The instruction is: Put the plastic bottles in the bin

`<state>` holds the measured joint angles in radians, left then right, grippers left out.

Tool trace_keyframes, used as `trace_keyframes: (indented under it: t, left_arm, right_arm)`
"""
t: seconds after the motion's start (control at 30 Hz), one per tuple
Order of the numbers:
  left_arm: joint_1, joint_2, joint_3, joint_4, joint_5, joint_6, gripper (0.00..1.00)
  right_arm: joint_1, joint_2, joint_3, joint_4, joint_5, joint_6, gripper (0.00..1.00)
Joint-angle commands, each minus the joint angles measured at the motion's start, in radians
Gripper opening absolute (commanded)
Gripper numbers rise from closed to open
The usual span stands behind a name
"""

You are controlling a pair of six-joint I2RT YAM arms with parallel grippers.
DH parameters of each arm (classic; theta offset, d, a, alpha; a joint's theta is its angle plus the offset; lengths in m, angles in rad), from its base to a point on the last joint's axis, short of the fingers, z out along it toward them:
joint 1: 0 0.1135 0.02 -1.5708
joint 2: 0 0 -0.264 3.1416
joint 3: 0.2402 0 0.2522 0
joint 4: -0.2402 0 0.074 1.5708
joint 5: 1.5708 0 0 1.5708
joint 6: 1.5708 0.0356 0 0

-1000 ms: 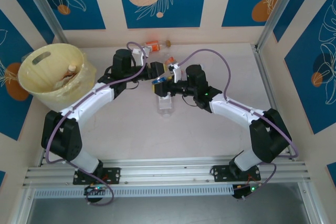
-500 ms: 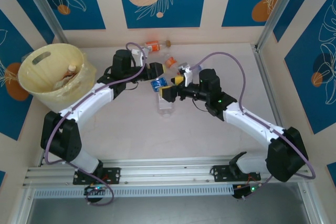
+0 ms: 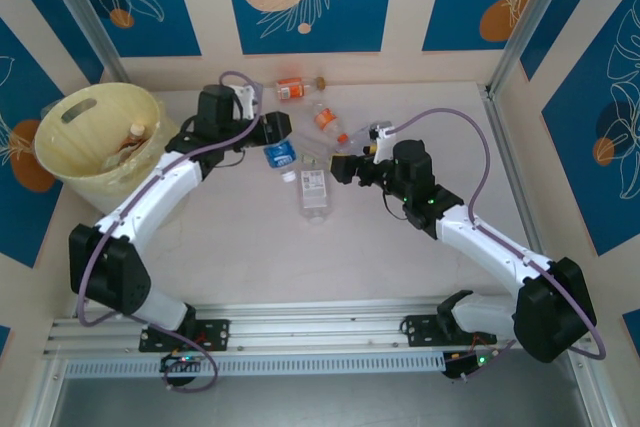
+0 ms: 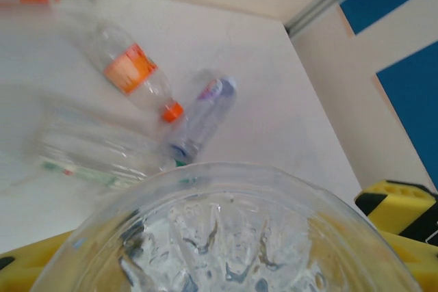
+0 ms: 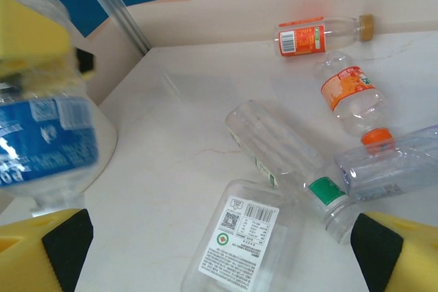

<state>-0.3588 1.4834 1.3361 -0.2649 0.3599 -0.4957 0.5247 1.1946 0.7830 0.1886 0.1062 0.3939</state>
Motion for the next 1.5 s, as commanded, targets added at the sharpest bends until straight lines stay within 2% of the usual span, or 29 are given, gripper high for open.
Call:
trace_keyframes:
  t: [0.0, 0.17, 0.33, 0.53, 0.63, 0.77, 0.9, 0.93, 1.03, 1.13, 1.27, 1.33, 1.47]
  left_arm:
    - [0.027, -0.092, 0.125, -0.098, -0.081, 0.135, 0.46]
    - [0.032, -0.129, 0.224, -0.164, -0.186, 0.244, 0.47]
    - [0.036, -0.163, 0.314, -0.207, -0.386, 0.342, 0.47]
    - [0.069, -0.213, 0.364, -0.173, -0.6, 0.43, 0.48]
    - [0.124, -0.215, 0.385, -0.175, -0.69, 0.469, 0.48]
    - [0.24, -0.219, 0.398, -0.186, -0.694, 0.46, 0.49]
    - [0.341, -0.209, 0.361, -0.148, -0.827, 0.49, 0.49]
    - [0.379, -0.207, 0.34, -0.128, -0.831, 0.477, 0.49]
    - [0.494, -0.19, 0.295, -0.11, -0.741, 0.387, 0.48]
    - [0.58, -0.172, 0.23, -0.069, -0.727, 0.308, 0.48]
    - [0.727, -0.155, 0.098, 0.021, -0.55, 0.101, 0.48]
    - [0.762, -0.14, 0.05, 0.07, -0.492, 0.029, 0.48]
    - [0.768, -0.081, 0.018, 0.137, -0.429, -0.055, 0.5]
  right_arm:
    - [-0.005, -0.003, 0.01, 0.02, 0.032, 0.024, 0.99]
    - [-0.008, 0.001, 0.009, 0.021, 0.046, 0.044, 1.0]
    - [-0.009, -0.001, 0.009, 0.017, 0.082, 0.05, 0.99]
    - [-0.012, -0.001, -0.001, 0.035, 0.115, 0.051, 0.99]
    - [-0.014, 0.009, 0.003, 0.031, 0.099, 0.047, 0.99]
    - [-0.015, 0.022, 0.011, 0.018, 0.076, 0.046, 1.0]
    - [-0.015, 0.028, 0.015, 0.015, 0.057, 0.05, 1.0]
    - [-0.015, 0.03, 0.015, 0.017, 0.053, 0.053, 1.0]
    - [-0.015, 0.039, 0.017, 0.021, 0.045, 0.059, 0.99]
    - [-0.016, 0.044, 0.022, 0.018, 0.031, 0.069, 1.0]
    - [-0.014, 0.04, 0.016, 0.015, 0.027, 0.077, 1.0]
    - [-0.014, 0.037, 0.016, 0.009, 0.029, 0.074, 1.0]
    - [-0.014, 0.033, 0.019, 0.006, 0.03, 0.074, 1.0]
